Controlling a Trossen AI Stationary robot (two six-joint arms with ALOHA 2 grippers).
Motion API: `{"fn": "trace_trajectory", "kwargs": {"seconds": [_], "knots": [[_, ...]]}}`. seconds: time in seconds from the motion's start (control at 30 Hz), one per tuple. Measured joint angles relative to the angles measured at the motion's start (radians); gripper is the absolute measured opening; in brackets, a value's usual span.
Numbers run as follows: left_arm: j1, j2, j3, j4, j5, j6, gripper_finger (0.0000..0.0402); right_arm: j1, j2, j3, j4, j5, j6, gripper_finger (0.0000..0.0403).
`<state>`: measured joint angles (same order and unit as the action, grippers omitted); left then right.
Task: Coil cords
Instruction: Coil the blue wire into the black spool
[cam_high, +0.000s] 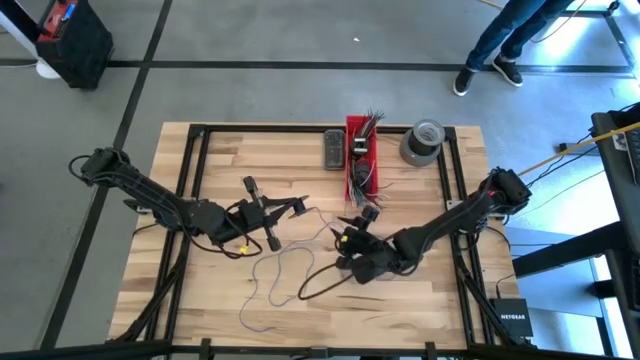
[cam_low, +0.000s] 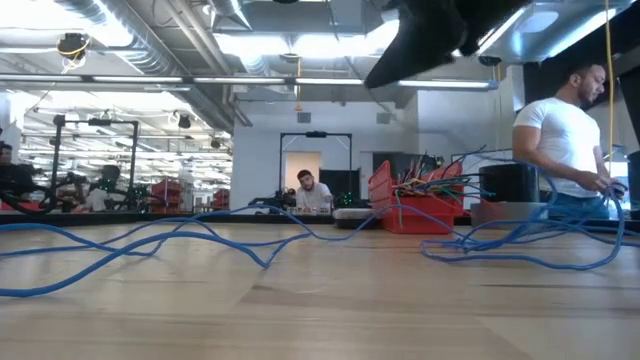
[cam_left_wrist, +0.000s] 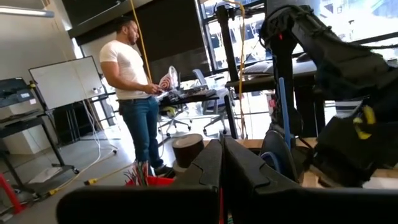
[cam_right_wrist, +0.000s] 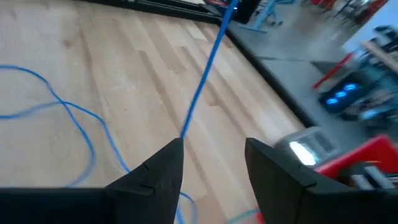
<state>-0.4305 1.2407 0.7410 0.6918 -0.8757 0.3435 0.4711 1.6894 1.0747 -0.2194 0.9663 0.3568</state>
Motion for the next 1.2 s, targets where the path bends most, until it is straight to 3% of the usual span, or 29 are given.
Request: {"fn": "trace_trajectory", "kwargs": {"seconds": [0.23, 0.5, 0.7, 0.83, 1.07, 1.2], "knots": [[0.000, 0.000, 0.000, -0.017, 0.000, -0.004, 0.0001, -0.029, 0.000, -0.021, 0.077, -0.076, -0.055, 0.0177], [0.000, 0.000, 0.000, -0.027, 0.000, -0.015, 0.0001, -0.005, -0.017, 0.065, -0.048, -0.155, -0.070, 0.0177], [0.000, 0.000, 0.000, -0.030, 0.000, -0.021, 0.0001, -0.016, -0.017, 0.074, -0.125, -0.110, -0.027, 0.0171], [0.000, 0.000, 0.000, -0.030, 0.000, -0.020, 0.0001, -0.021, -0.017, 0.057, -0.123, -0.121, -0.012, 0.0132], [0.000, 0.000, 0.000, -0.019, 0.047, -0.046, 0.0001, -0.029, -0.016, 0.000, -0.004, -0.091, -0.066, 0.0016], [0.003, 0.000, 0.000, 0.015, 0.108, -0.054, 0.0001, -0.029, -0.008, -0.037, 0.171, -0.051, -0.134, 0.0016]]}}
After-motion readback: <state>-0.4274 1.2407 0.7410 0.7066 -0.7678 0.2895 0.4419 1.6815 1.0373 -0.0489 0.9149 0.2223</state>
